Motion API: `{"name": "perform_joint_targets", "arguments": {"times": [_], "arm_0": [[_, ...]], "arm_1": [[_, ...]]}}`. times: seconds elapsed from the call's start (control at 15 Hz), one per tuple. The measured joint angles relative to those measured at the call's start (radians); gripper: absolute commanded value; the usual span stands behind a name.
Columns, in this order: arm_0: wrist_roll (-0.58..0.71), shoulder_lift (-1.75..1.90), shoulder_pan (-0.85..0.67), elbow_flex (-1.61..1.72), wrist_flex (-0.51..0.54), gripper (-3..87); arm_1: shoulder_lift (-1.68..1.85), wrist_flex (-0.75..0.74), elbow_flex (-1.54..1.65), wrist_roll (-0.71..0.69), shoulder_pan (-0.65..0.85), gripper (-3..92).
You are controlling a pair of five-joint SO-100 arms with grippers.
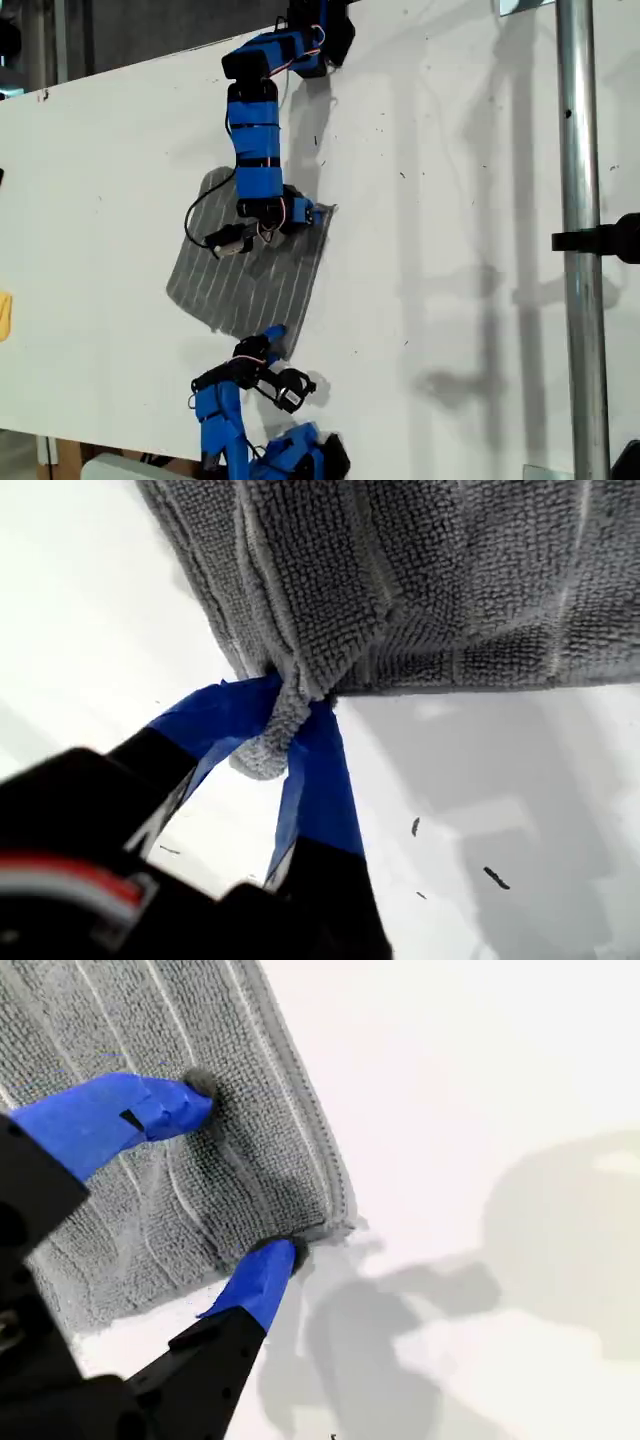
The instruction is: Grasp corners of a towel and fold twice.
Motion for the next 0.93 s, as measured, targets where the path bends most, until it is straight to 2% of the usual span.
{"name": "perform_joint_targets", "arguments": {"times": [0.13, 0.2, 0.27, 0.6, 0.8, 0.93], "arm_0": [[0.011, -0.066, -0.012, -0.003, -0.006, 18.4], [0.020, -0.097, -0.015, -0.023, -0.002, 10.0], [0.020, -0.124, -0.012, -0.049, 0.002, -2.5], [-0.008, -0.164, 0.049, -0.124, 0.049, -2.7], [-0.083, -0.064, 0.120, -0.158, 0.187, -2.6], [-0.130, 0.120, 0.227, -0.163, 0.291, -2.7]], "arm_1": [[0.015, 0.002, 0.000, 0.000, 0.000, -0.2], [0.023, 0.003, 0.000, 0.000, 0.000, -0.2], [0.031, 0.003, 0.002, 0.000, 0.000, -0.2], [0.087, -0.012, 0.029, 0.005, 0.000, -0.2], [0.149, 0.003, 0.080, 0.034, -0.018, -0.2], [0.221, 0.028, 0.084, 0.087, -0.083, -0.2]]}}
